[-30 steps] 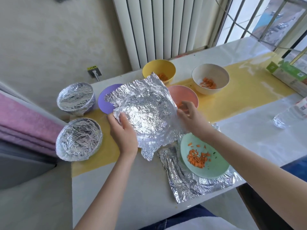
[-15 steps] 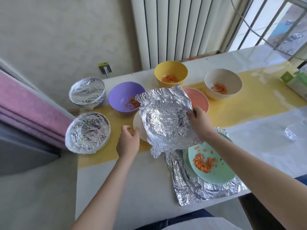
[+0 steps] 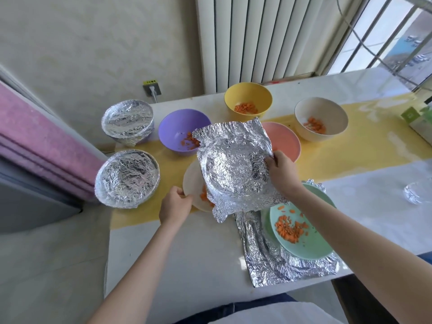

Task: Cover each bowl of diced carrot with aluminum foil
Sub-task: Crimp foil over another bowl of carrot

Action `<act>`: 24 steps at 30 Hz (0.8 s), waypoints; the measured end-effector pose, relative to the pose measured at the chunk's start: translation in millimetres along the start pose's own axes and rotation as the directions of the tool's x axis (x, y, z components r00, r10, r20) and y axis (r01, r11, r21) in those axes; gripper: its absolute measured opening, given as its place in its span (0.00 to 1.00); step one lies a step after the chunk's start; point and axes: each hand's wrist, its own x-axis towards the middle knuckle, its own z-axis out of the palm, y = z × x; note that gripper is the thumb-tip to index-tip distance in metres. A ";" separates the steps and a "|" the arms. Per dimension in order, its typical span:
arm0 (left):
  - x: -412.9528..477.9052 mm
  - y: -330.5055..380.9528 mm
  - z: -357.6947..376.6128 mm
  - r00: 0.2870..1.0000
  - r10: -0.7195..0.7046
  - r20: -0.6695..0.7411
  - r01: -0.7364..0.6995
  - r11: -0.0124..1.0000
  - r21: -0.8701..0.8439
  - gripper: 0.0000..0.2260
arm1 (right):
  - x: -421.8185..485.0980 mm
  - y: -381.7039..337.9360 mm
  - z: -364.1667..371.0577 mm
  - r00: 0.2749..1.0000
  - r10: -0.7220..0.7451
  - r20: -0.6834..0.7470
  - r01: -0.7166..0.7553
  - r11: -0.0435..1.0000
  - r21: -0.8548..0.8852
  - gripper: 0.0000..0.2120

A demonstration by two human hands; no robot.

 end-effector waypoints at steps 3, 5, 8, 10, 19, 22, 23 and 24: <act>-5.8 -26.1 -13.4 0.999 -0.012 0.041 0.012 1.000 0.001 0.03 | -5.1 -8.2 13.9 0.999 -0.039 0.033 0.039 0.999 -0.017 0.11; -11.2 -42.1 -22.6 0.997 -0.027 0.074 0.028 1.000 -0.009 0.04 | -9.3 -12.6 24.3 0.997 -0.050 0.062 0.050 0.999 -0.007 0.11; -21.0 -60.8 -34.9 0.992 -0.025 0.123 0.024 1.000 0.010 0.07 | -17.3 -16.3 39.2 0.991 -0.074 0.110 0.072 0.997 0.020 0.12; -27.7 -70.2 -40.5 0.987 -0.034 0.158 0.032 0.999 0.019 0.06 | -23.5 -18.7 46.7 0.986 -0.091 0.142 0.091 0.996 0.011 0.11; -58.1 -61.9 -55.7 0.991 0.041 -0.126 -0.083 0.935 -0.346 0.02 | -44.2 -20.2 58.5 0.958 -0.093 0.271 0.090 0.996 0.024 0.12; -65.7 -51.7 -48.4 0.997 0.039 -0.071 -0.070 0.851 -0.520 0.04 | -49.7 -18.5 59.2 0.949 -0.097 0.301 0.079 0.994 0.071 0.13; -67.6 -50.5 -45.3 0.998 0.054 -0.031 -0.062 0.837 -0.544 0.07 | -51.3 -18.0 59.5 0.944 -0.096 0.316 0.070 0.993 0.091 0.13; -68.5 -50.2 -41.8 0.998 0.064 0.000 -0.053 0.827 -0.560 0.09 | -52.7 -17.7 59.8 0.940 -0.095 0.329 0.062 0.992 0.107 0.13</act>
